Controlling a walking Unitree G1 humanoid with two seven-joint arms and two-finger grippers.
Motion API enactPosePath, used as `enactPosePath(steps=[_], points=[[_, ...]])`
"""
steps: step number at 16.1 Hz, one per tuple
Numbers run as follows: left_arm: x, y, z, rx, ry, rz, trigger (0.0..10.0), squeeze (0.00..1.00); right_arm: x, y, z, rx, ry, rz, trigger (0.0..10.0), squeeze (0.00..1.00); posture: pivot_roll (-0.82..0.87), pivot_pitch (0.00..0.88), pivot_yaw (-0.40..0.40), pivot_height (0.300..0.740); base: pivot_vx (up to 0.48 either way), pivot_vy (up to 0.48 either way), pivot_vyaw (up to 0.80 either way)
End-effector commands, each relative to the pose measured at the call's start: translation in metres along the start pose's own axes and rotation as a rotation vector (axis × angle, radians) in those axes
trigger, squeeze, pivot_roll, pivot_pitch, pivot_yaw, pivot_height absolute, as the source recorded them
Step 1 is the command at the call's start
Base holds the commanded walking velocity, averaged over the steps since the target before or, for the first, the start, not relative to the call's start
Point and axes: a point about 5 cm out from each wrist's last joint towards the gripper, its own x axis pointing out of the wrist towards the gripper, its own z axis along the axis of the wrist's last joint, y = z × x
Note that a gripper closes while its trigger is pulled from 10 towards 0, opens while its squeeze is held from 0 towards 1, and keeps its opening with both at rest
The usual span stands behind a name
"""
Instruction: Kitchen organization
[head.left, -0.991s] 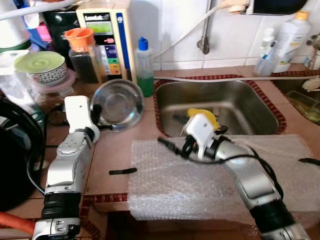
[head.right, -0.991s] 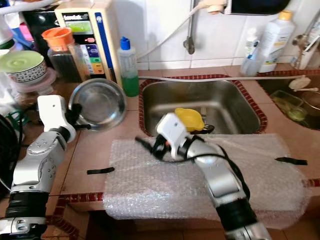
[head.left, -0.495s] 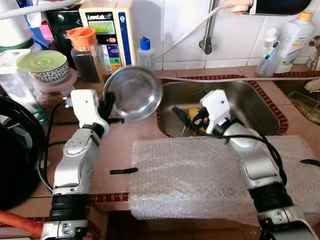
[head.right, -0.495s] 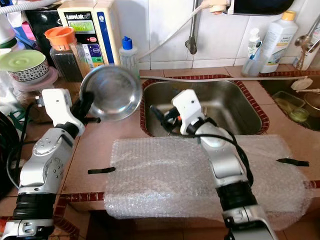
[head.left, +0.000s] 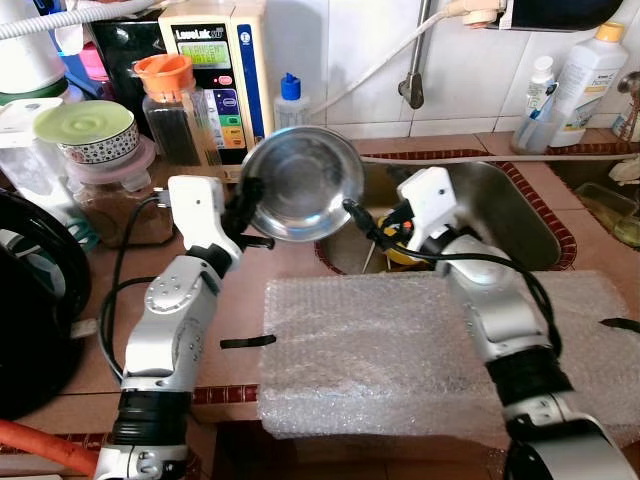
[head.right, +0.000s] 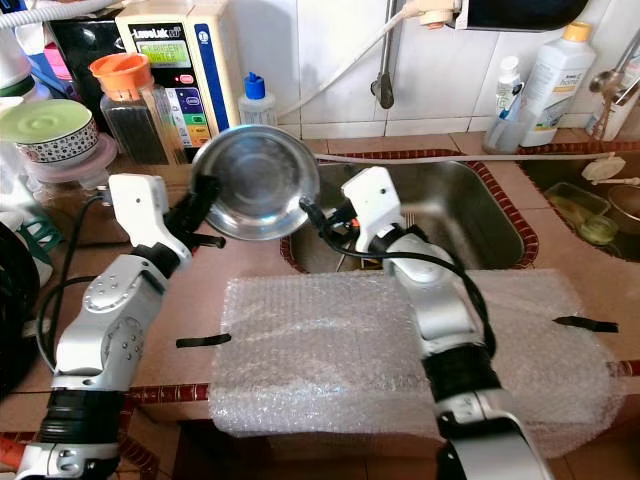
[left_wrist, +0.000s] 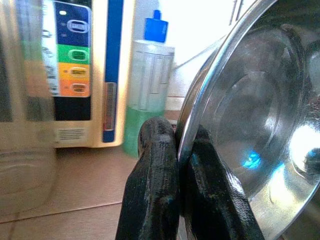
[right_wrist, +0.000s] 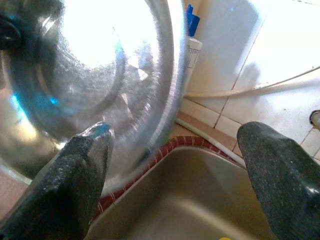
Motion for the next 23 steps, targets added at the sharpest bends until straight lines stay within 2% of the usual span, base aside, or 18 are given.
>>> enactPosePath(steps=[1,4,5,6,9,11,12,14,15,16,20,21,22,23], points=[[-0.001,-0.006,0.007,0.010,-0.030,-0.034,0.0,0.00,0.006,-0.003,0.008,-0.001,-0.029,-0.020,10.0,0.00,-0.23,0.017,0.058,0.740,0.000,0.000,0.00],[-0.001,-0.010,0.007,0.001,-0.030,-0.051,0.0,0.00,0.013,0.003,0.007,0.024,-0.025,-0.024,10.0,0.00,-0.23,0.018,0.060,0.740,0.000,0.000,0.00],[-0.001,-0.011,0.006,0.002,-0.029,-0.058,0.0,0.00,0.016,0.006,0.007,0.033,-0.031,-0.027,3.8,0.00,-0.23,0.020,0.060,0.740,0.000,0.000,0.00],[-0.001,-0.013,0.005,-0.001,-0.027,-0.059,0.0,0.00,0.020,0.010,0.008,0.031,-0.037,-0.030,0.0,0.00,-0.23,0.019,0.058,0.740,0.000,0.000,0.00],[-0.001,-0.013,0.002,0.009,-0.010,-0.048,0.0,0.00,0.025,0.013,0.011,0.001,-0.044,-0.049,0.0,0.00,-0.23,0.021,0.057,0.740,0.000,0.000,0.00],[0.000,-0.014,0.000,0.015,-0.001,-0.042,0.5,0.00,0.028,0.015,0.012,-0.009,-0.045,-0.063,0.0,0.00,-0.23,0.022,0.057,0.740,0.000,0.000,0.00],[0.000,-0.013,-0.002,0.021,0.011,-0.032,1.1,0.00,0.029,0.015,0.012,-0.012,-0.046,-0.068,0.0,0.00,-0.23,0.022,0.057,0.740,0.000,0.000,0.00],[0.000,-0.011,-0.005,0.046,0.038,-0.020,1.1,0.00,0.029,0.016,0.013,-0.040,-0.049,-0.077,0.0,0.00,-0.24,0.024,0.058,0.740,0.000,0.000,0.00],[0.000,-0.007,-0.009,0.055,0.060,0.006,0.3,0.00,0.030,0.015,0.014,-0.051,-0.050,-0.092,0.0,0.00,-0.24,0.024,0.058,0.740,0.000,0.000,0.00],[0.000,-0.005,-0.010,0.039,0.062,0.023,0.0,0.00,0.030,0.014,0.014,-0.055,-0.047,-0.108,0.0,0.00,-0.24,0.024,0.057,0.740,0.000,0.000,0.00],[-0.001,-0.005,-0.011,0.046,0.070,0.023,0.1,0.00,0.030,0.007,0.014,-0.072,-0.050,-0.158,0.0,0.00,-0.24,0.024,0.057,0.740,0.000,0.000,0.00],[-0.001,-0.003,-0.013,0.053,0.086,0.036,0.2,0.00,0.030,0.005,0.015,-0.089,-0.052,-0.174,0.0,0.00,-0.24,0.024,0.057,0.740,0.000,0.000,0.00],[-0.001,-0.002,-0.014,0.062,0.095,0.051,1.7,0.00,0.030,0.005,0.015,-0.096,-0.052,-0.182,0.0,0.00,-0.24,0.024,0.057,0.740,0.000,0.000,0.00],[-0.001,-0.001,-0.015,0.065,0.097,0.058,1.7,0.00,0.030,0.004,0.016,-0.097,-0.052,-0.184,0.0,0.00,-0.24,0.024,0.057,0.740,0.000,0.000,0.00]])
